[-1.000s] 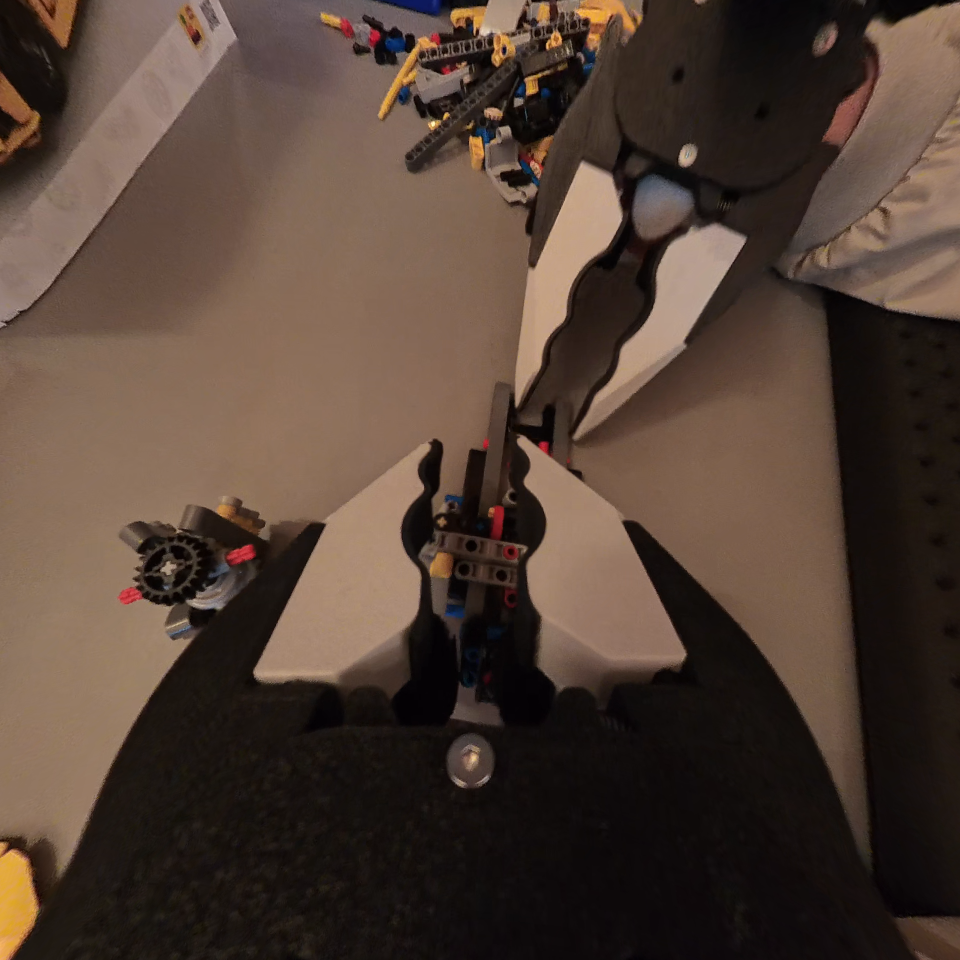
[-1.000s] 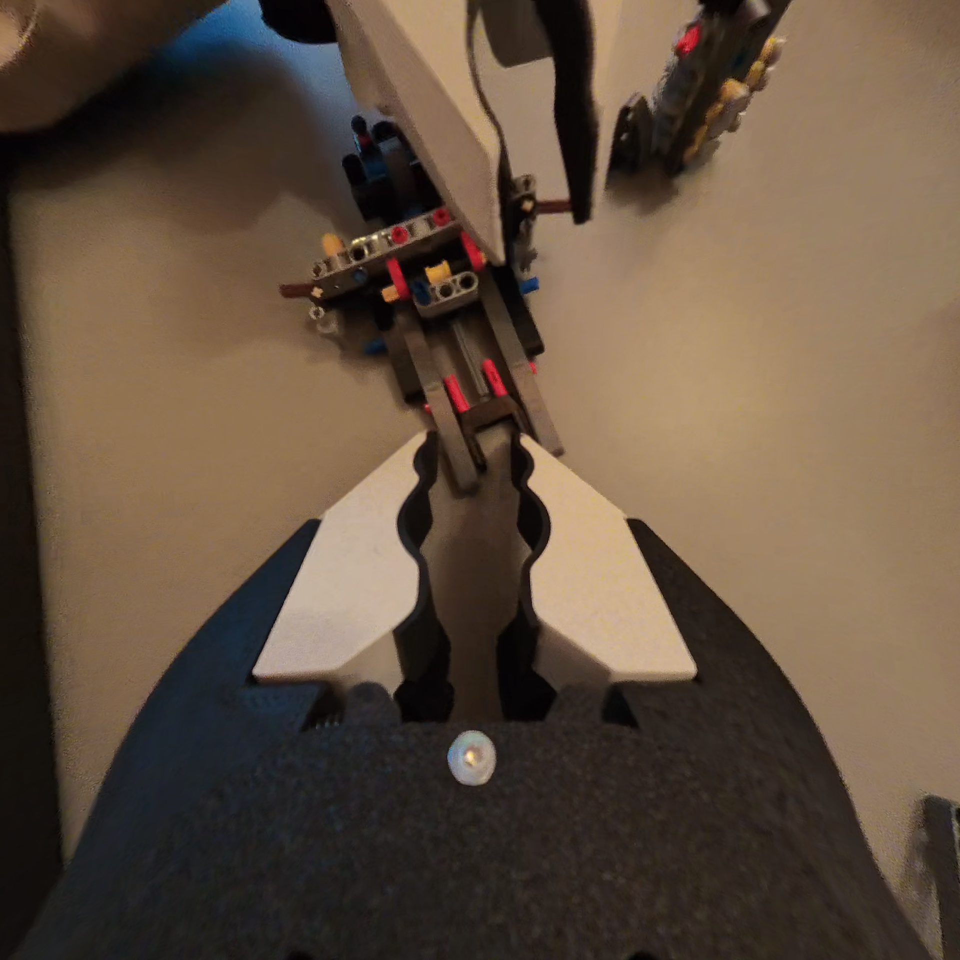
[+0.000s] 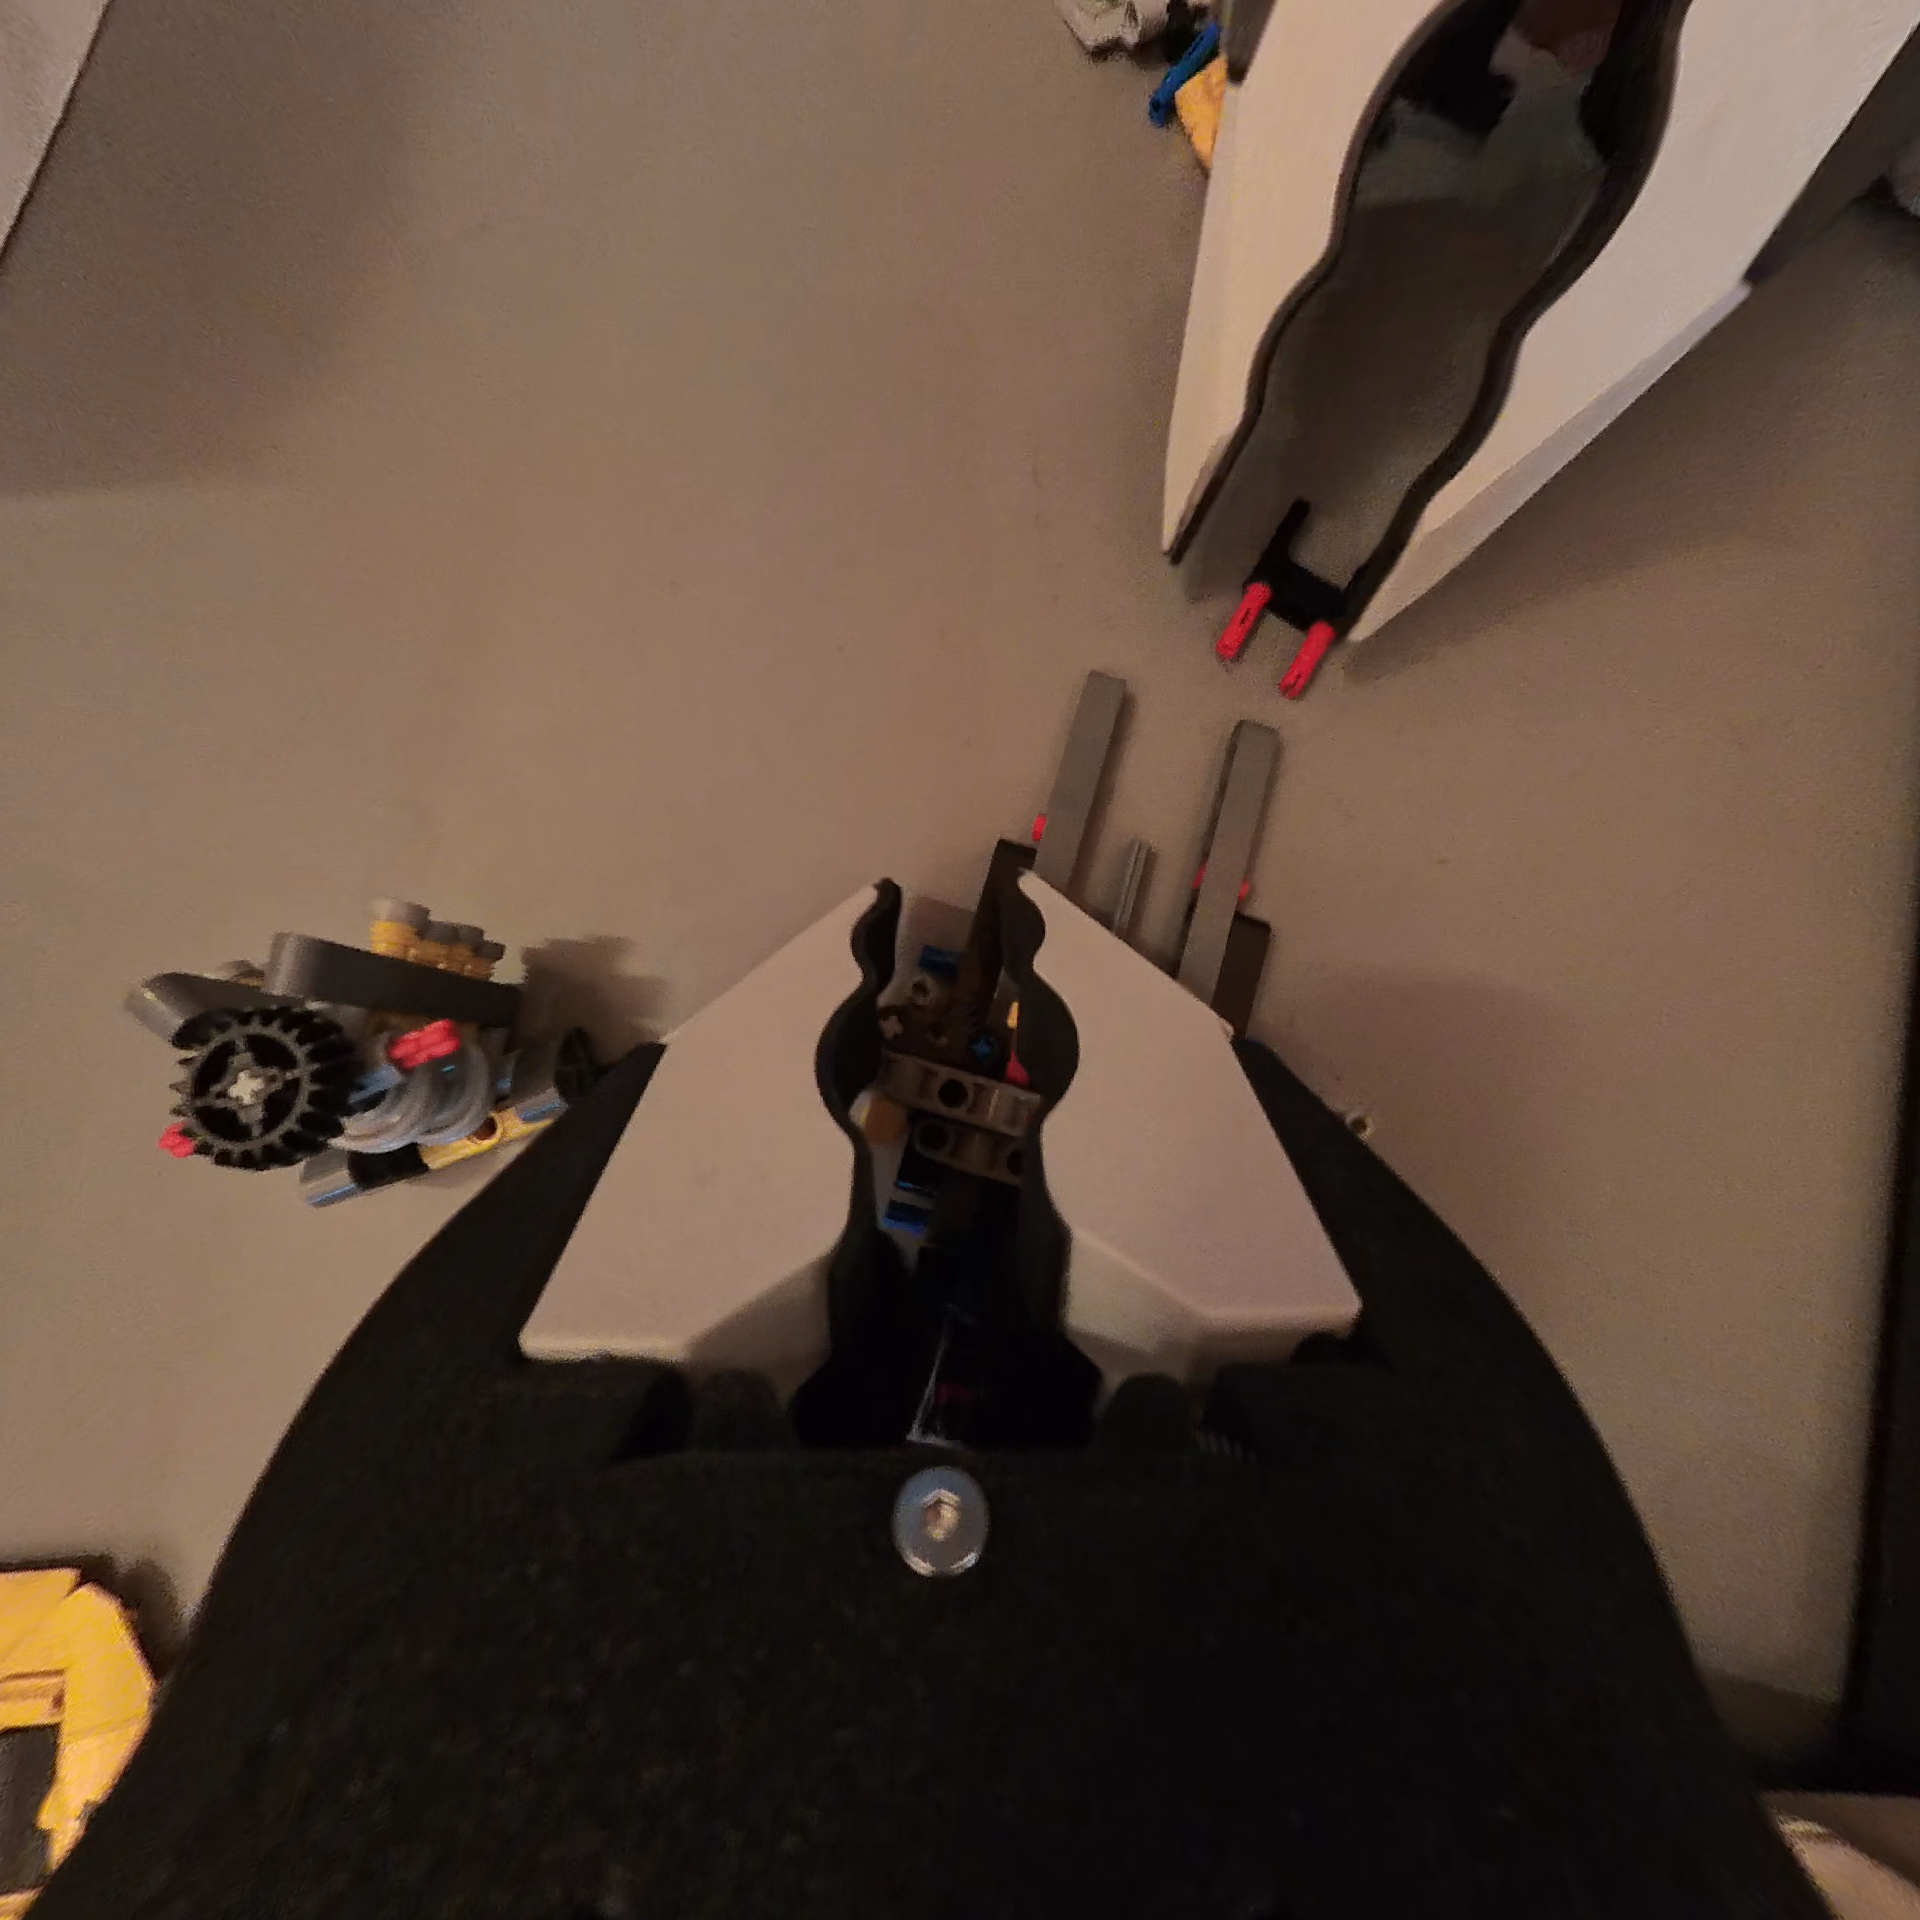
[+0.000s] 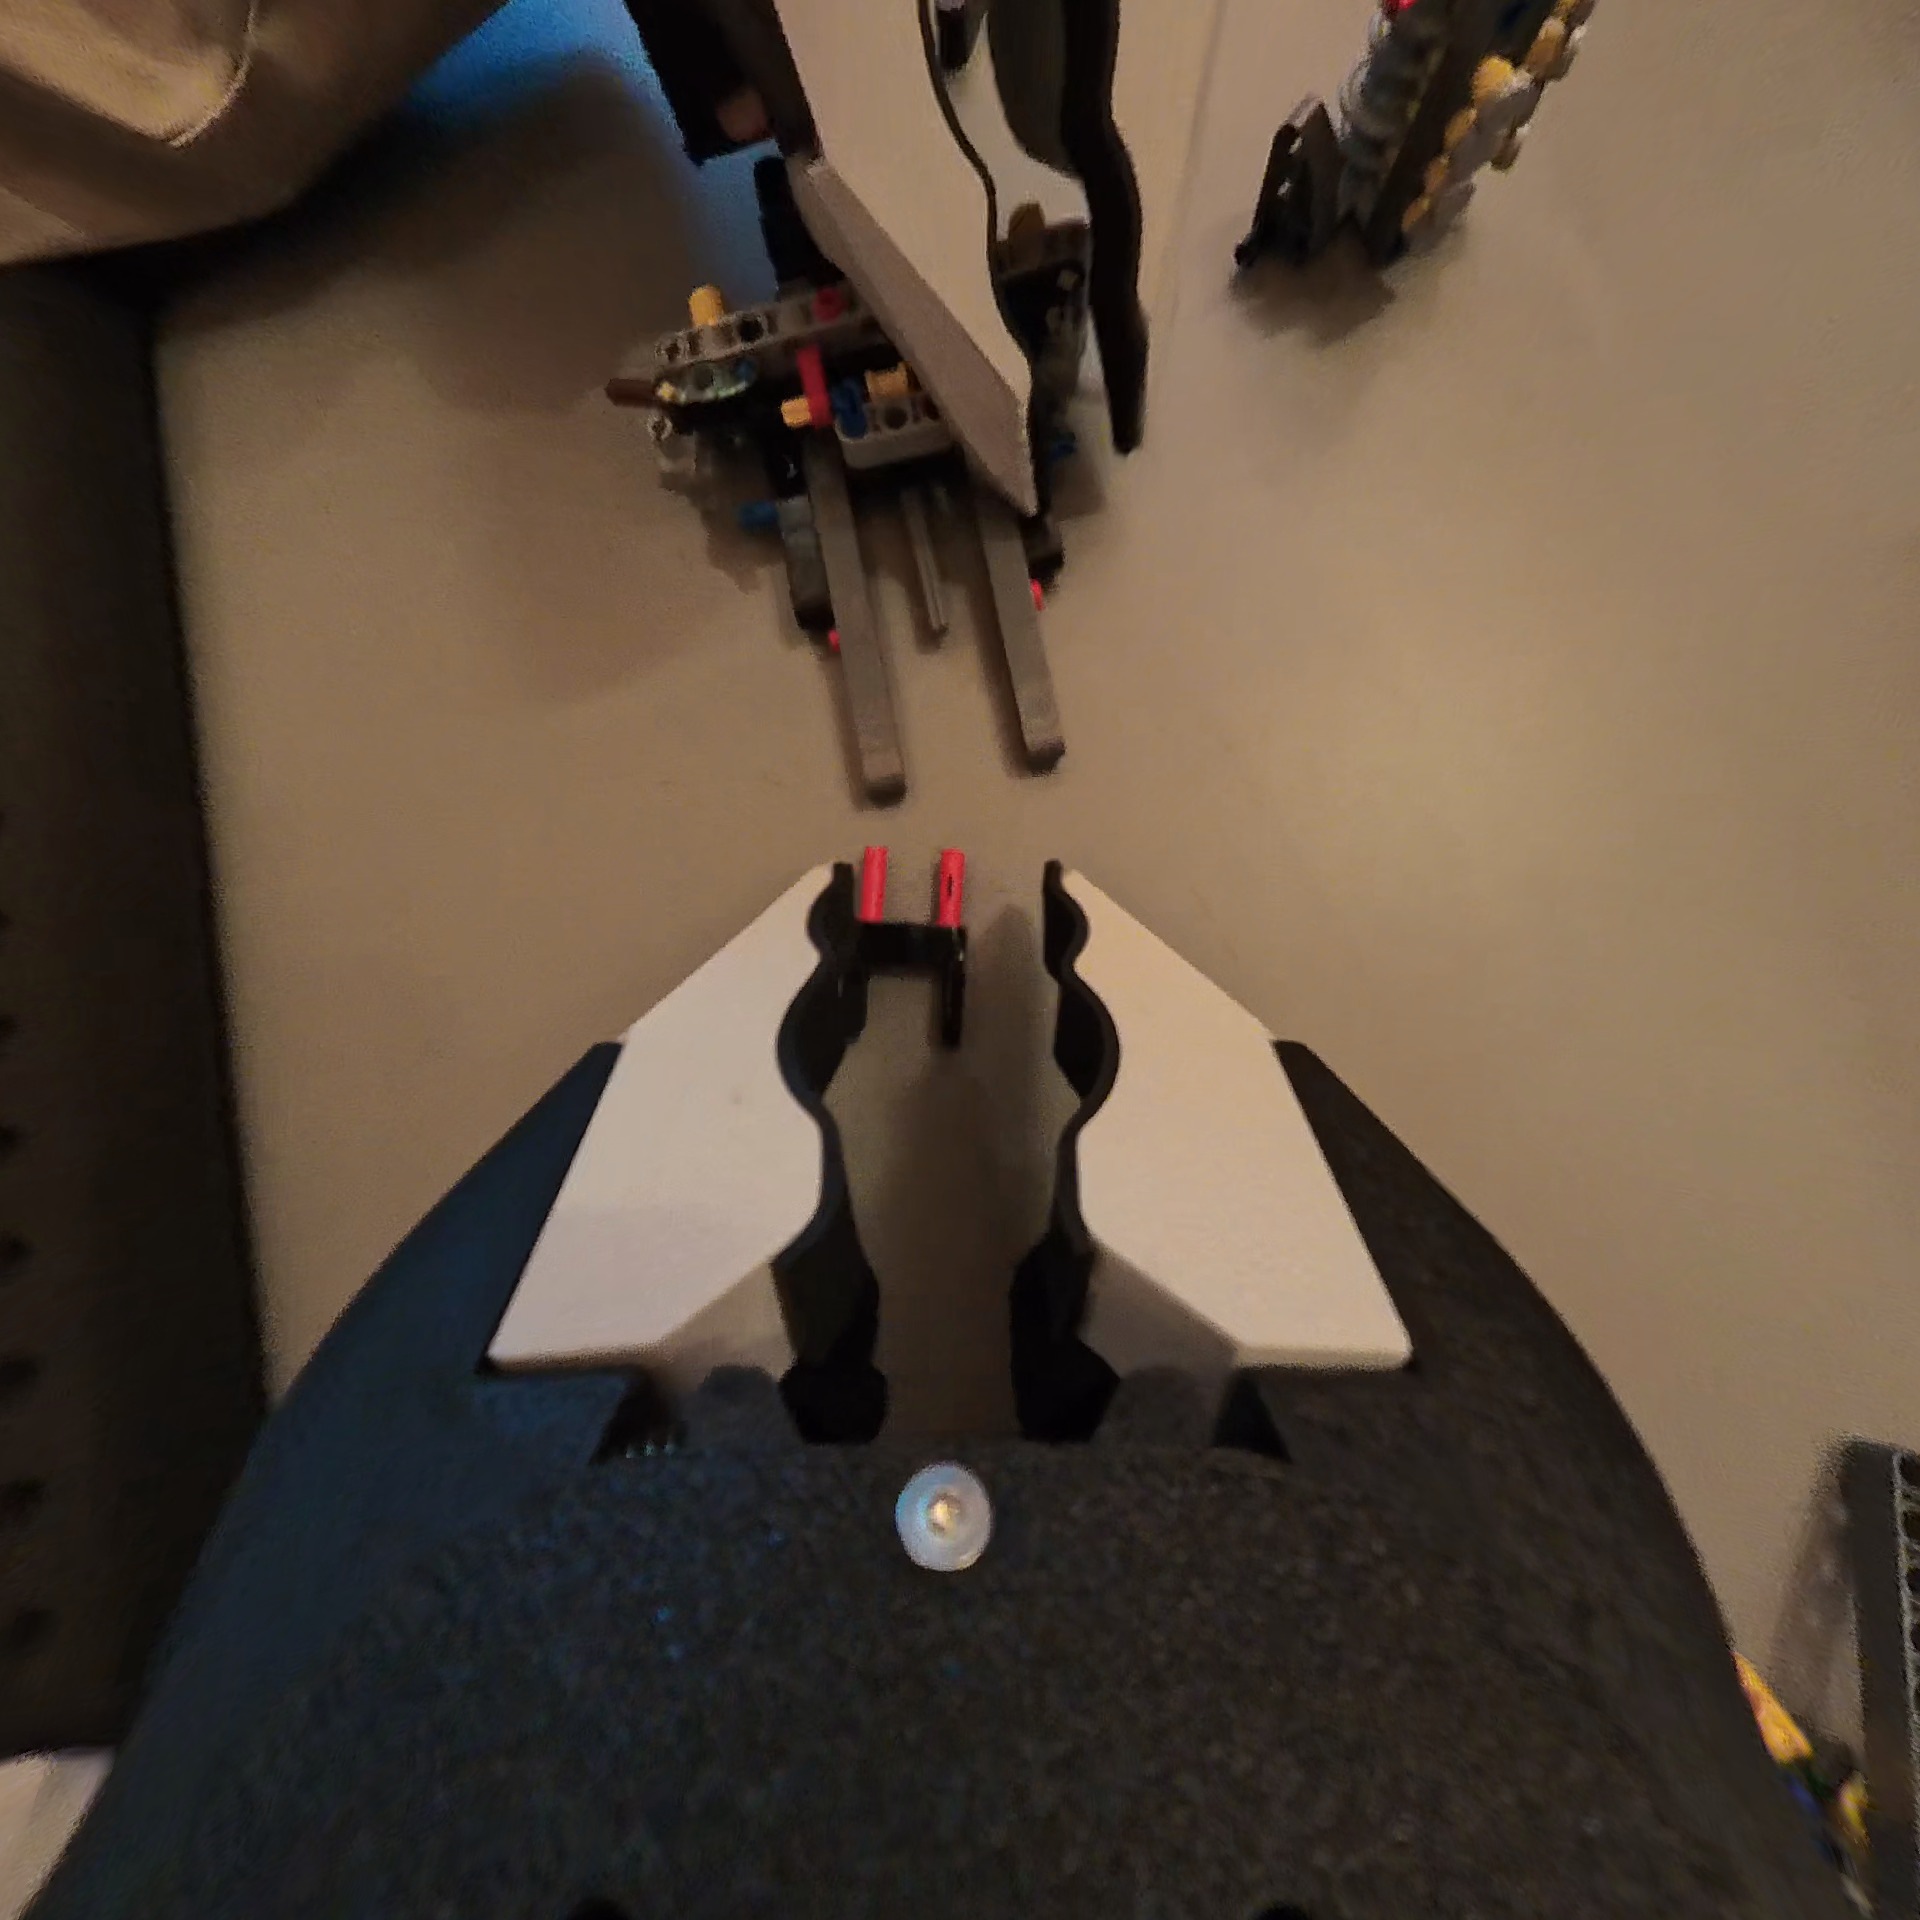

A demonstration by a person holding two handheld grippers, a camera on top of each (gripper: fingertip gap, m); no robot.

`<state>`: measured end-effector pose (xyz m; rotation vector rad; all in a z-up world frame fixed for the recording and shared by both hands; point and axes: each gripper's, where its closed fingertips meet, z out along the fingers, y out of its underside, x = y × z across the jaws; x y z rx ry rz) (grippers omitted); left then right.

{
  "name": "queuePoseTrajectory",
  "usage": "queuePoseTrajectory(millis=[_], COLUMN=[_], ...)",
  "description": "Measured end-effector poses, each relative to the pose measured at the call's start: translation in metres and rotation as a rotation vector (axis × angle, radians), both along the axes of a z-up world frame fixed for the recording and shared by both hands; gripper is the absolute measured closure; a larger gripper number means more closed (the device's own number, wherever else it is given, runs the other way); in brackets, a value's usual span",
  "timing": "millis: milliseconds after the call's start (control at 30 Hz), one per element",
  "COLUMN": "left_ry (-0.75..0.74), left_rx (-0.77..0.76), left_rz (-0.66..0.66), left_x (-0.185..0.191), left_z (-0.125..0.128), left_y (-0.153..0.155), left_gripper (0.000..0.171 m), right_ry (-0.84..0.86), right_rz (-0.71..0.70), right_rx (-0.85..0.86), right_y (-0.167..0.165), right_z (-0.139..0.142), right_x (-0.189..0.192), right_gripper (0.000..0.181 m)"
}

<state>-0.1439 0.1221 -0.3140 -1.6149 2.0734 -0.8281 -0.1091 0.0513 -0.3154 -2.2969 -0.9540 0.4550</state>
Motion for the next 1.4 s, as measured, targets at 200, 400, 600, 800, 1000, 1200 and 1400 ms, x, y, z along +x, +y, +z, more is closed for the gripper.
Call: queuePoseTrajectory(millis=[200, 400, 600, 800, 1000, 1200, 1400], left_ry=[-0.151, -0.249, -0.481, -0.589, -0.617, -0.58, -0.486], left_rx=[-0.16, -0.464, -0.734, -0.838, -0.829, -0.461, -0.433], left_rz=[0.05, 0.07, 0.162, 0.172, 0.206, 0.087, -0.134], left_x=[0.017, 0.034, 0.057, 0.066, 0.065, 0.056, 0.039], left_z=[0.038, 0.063, 0.105, 0.123, 0.123, 0.115, 0.108], left_y=[-0.009, -0.027, -0.024, -0.032, -0.024, -0.028, -0.06], left_gripper=[0.151, 0.15, 0.143, 0.15, 0.163, 0.164, 0.165], right_ry=[-0.08, -0.211, -0.029, -0.085, -0.032, 0.25, 0.581], right_rz=[-0.001, -0.1, -0.323, -0.402, -0.417, -0.336, -0.137], right_rx=[-0.008, 0.231, 0.659, 0.791, 0.8, 0.687, 0.447], right_y=[-0.018, 0.014, 0.043, 0.05, 0.051, 0.034, 0.011], right_z=[-0.015, 0.005, 0.096, 0.113, 0.115, 0.118, 0.119], right_x=[0.009, 0.032, 0.046, 0.033, 0.028, 0.025, 0.005], right_gripper=[0.128, 0.158, 0.158, 0.158, 0.158, 0.15, 0.161])
